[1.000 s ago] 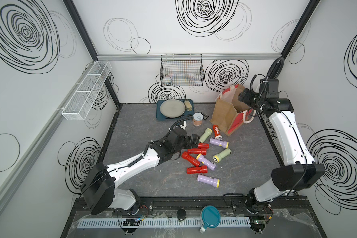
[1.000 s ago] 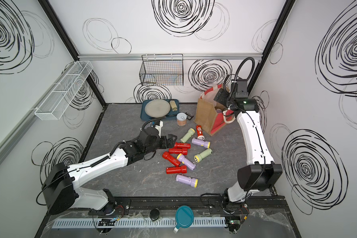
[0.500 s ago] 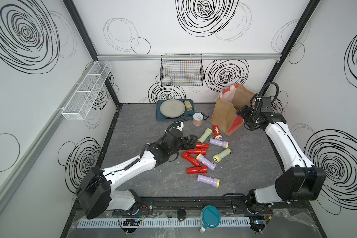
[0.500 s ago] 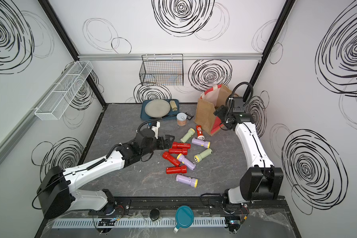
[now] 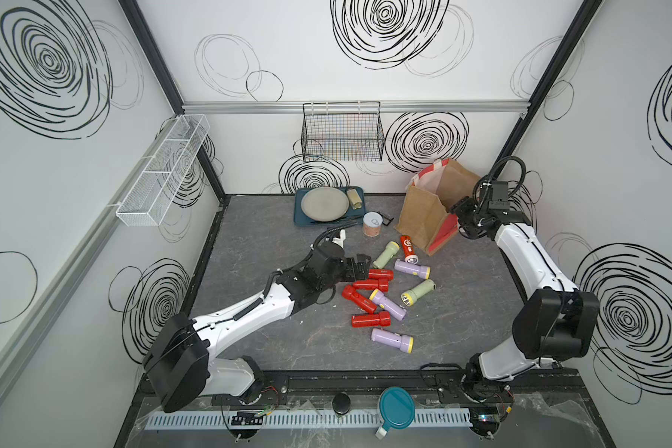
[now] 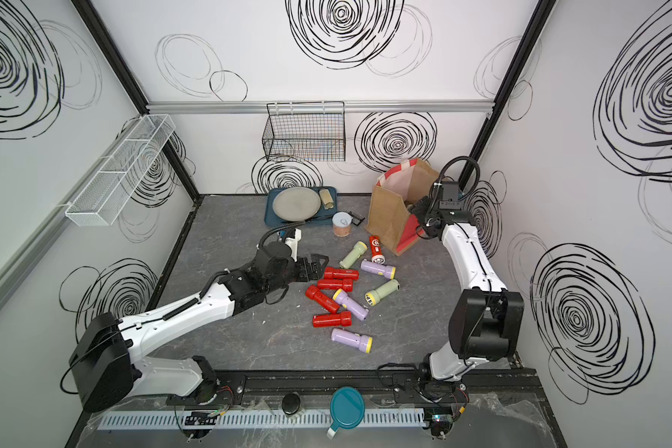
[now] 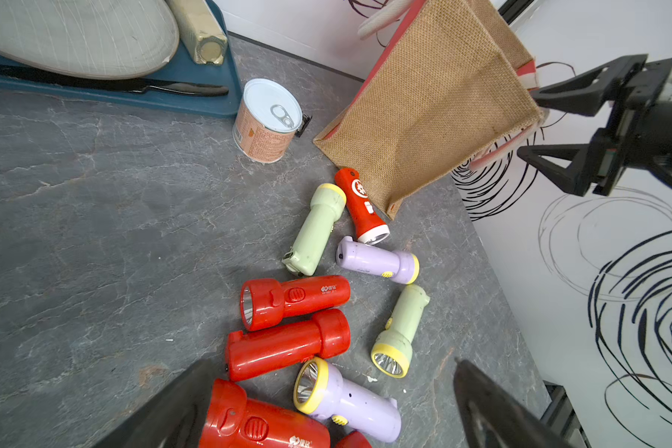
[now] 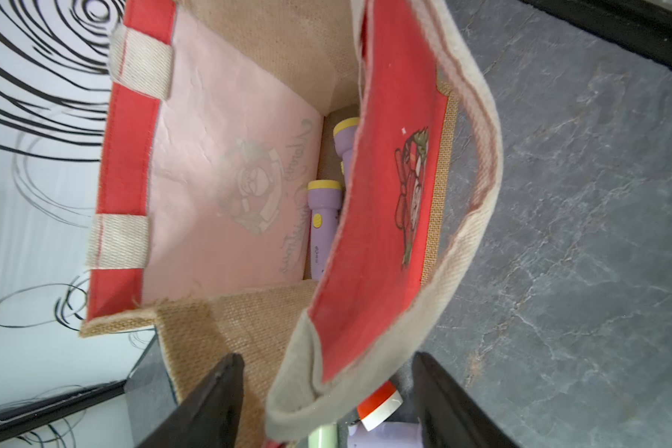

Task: Put the flashlights into the tote bags
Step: Move the canvas bag to the center of the board.

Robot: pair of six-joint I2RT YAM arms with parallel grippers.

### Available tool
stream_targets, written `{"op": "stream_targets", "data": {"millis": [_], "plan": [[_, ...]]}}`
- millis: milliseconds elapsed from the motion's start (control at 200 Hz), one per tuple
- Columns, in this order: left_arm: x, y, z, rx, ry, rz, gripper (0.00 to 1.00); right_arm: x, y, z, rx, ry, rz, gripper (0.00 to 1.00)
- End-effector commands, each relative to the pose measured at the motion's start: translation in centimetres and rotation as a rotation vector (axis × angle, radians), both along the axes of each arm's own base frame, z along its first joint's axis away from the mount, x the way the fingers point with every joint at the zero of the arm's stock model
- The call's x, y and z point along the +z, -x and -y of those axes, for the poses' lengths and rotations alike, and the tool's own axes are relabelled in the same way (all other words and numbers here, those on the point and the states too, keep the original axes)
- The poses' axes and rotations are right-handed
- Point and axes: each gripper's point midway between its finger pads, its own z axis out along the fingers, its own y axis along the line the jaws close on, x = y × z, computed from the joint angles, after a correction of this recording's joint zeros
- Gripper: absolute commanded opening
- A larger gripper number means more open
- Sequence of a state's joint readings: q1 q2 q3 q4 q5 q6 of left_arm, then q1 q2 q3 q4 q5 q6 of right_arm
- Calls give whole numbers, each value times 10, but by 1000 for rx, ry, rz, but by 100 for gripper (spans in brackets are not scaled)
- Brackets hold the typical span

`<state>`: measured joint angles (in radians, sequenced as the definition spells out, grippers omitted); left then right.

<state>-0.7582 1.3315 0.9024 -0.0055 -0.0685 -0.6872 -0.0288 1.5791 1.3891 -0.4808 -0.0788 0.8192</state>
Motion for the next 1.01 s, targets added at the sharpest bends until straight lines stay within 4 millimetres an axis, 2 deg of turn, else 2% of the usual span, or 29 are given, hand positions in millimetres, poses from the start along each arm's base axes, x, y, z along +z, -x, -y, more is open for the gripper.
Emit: {"op": "stream_targets", "data": {"millis": [0, 160, 390, 520, 650, 786, 1001], "plan": [[28, -7, 2, 5, 33, 63, 99, -1, -2, 2, -8, 0, 14, 57], [25, -7, 4, 3, 36, 59, 99, -1, 7, 8, 2, 53, 5, 29], [20, -7, 4, 6, 30, 51, 99, -2, 30, 28, 14, 142, -26, 7], [14, -7, 1, 18, 22, 38, 99, 3, 45, 45, 18, 200, -36, 5], [0, -4, -5, 41, -8, 6, 99, 5, 60, 50, 64, 267, -74, 4], [-25, 0, -17, 83, -55, -46, 100, 3, 76, 49, 114, 310, -104, 3], [-69, 12, -37, 140, -156, -153, 95, -1, 105, 45, 155, 332, -141, 4]]}}
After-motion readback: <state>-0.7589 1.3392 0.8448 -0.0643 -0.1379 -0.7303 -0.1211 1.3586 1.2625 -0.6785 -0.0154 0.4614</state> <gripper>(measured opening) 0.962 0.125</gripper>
